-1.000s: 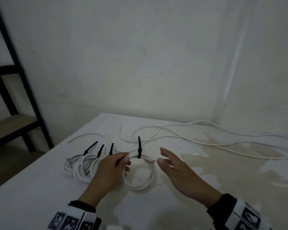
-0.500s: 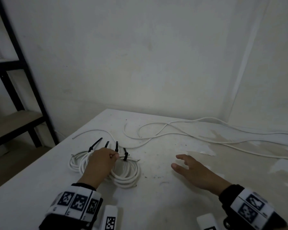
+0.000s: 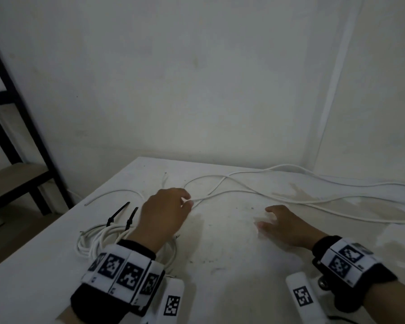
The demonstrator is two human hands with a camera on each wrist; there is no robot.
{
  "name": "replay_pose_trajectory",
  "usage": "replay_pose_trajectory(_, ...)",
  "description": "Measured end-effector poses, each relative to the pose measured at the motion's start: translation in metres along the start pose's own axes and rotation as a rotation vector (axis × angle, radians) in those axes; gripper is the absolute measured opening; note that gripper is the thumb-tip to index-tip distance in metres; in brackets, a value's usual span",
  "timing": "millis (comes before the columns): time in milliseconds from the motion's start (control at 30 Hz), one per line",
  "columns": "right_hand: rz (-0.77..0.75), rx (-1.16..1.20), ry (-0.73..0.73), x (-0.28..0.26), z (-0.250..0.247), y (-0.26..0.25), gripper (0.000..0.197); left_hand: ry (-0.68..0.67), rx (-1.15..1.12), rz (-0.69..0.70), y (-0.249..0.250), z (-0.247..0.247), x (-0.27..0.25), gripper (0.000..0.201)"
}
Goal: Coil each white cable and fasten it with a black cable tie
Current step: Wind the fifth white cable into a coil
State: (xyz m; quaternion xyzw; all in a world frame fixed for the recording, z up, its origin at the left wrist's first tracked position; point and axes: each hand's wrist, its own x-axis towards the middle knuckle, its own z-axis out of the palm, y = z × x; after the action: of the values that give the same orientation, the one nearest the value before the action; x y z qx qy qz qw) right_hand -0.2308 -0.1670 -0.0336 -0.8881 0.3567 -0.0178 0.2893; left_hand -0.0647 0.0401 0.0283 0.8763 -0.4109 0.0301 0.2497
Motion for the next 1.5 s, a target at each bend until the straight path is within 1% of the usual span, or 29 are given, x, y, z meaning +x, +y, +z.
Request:
replay_pose_trajectory(100, -0.014, -0.079, 0.087, 0.016, -0.012, 0.008, 0.055, -0.058, 0.014, 0.030, 0.020, 0.014, 0.019, 0.029)
replay_pose_trajectory(167, -0.005, -0.136, 0.110, 0.029, -0.018, 0.014, 0.053, -0.095, 0.018, 0.047, 0.033, 0.026, 0.033, 0.030)
replay_pose_trajectory(233, 0.016, -0.189, 0.103, 0.040, -0.022, 0.018, 0.053, -0.143, 0.024, 0.060, 0.045, 0.038, 0.045, 0.032)
replay_pose_trajectory(367, 0.058, -0.343, 0.023, 0.053, -0.024, 0.021, 0.054, -0.262, 0.053, 0.129, 0.065, 0.066, 0.063, 0.038)
replay_pose_trajectory(400, 0.060, -0.387, 0.022, 0.055, -0.024, 0.021, 0.051, -0.283, 0.059, 0.141, 0.069, 0.073, 0.066, 0.040)
replay_pose_trajectory(467, 0.057, -0.435, 0.037, 0.059, -0.023, 0.021, 0.037, -0.321, 0.077, 0.159, 0.078, 0.084, 0.071, 0.042)
replay_pose_trajectory(533, 0.054, -0.411, 0.068, 0.061, -0.023, 0.022, 0.022, -0.373, 0.085, 0.180, 0.085, 0.095, 0.075, 0.046)
replay_pose_trajectory(600, 0.029, -0.317, 0.124, 0.060, -0.025, 0.023, 0.010, -0.420, 0.076, 0.220, 0.091, 0.104, 0.077, 0.054)
replay_pose_trajectory(700, -0.060, -0.124, 0.192, 0.050, -0.030, 0.021, 0.009, -0.461, 0.034, 0.286, 0.099, 0.116, 0.081, 0.063)
replay_pose_trajectory(767, -0.136, -0.072, 0.228, 0.041, -0.035, 0.017, 0.009, -0.467, 0.003, 0.292, 0.105, 0.122, 0.084, 0.062)
replay_pose_trajectory(833, -0.204, -0.058, 0.256, 0.031, -0.038, 0.013, 0.011, -0.415, -0.043, 0.285, 0.111, 0.127, 0.087, 0.048)
replay_pose_trajectory(900, -0.241, -0.071, 0.290, 0.023, -0.042, 0.011, 0.014, -0.322, -0.064, 0.280, 0.117, 0.128, 0.088, 0.032)
replay_pose_trajectory(933, -0.248, -0.084, 0.321, 0.019, -0.045, 0.010, 0.016, -0.265, -0.050, 0.283, 0.118, 0.128, 0.089, 0.029)
replay_pose_trajectory(1000, -0.250, -0.114, 0.400, 0.008, -0.054, 0.009, 0.016, -0.142, -0.011, 0.279, 0.117, 0.123, 0.093, 0.029)
replay_pose_trajectory(1067, -0.244, -0.107, 0.462, -0.004, -0.063, 0.012, 0.015, -0.063, 0.014, 0.263, 0.107, 0.118, 0.100, 0.031)
replay_pose_trajectory(1167, -0.253, -0.043, 0.537, -0.022, -0.076, 0.019, 0.014, -0.008, 0.094, 0.255, 0.090, 0.110, 0.107, 0.033)
replay_pose_trajectory(1233, -0.271, -0.014, 0.567, -0.032, -0.081, 0.023, 0.014, 0.045, 0.096, 0.238, 0.081, 0.105, 0.110, 0.032)
replay_pose_trajectory(1400, -0.298, -0.006, 0.607, -0.051, -0.084, 0.034, 0.014, 0.133, 0.113, 0.218, 0.070, 0.084, 0.115, 0.031)
replay_pose_trajectory(1500, -0.291, -0.030, 0.649, -0.059, -0.088, 0.040, 0.014, 0.157, 0.156, 0.182, 0.056, 0.072, 0.117, 0.031)
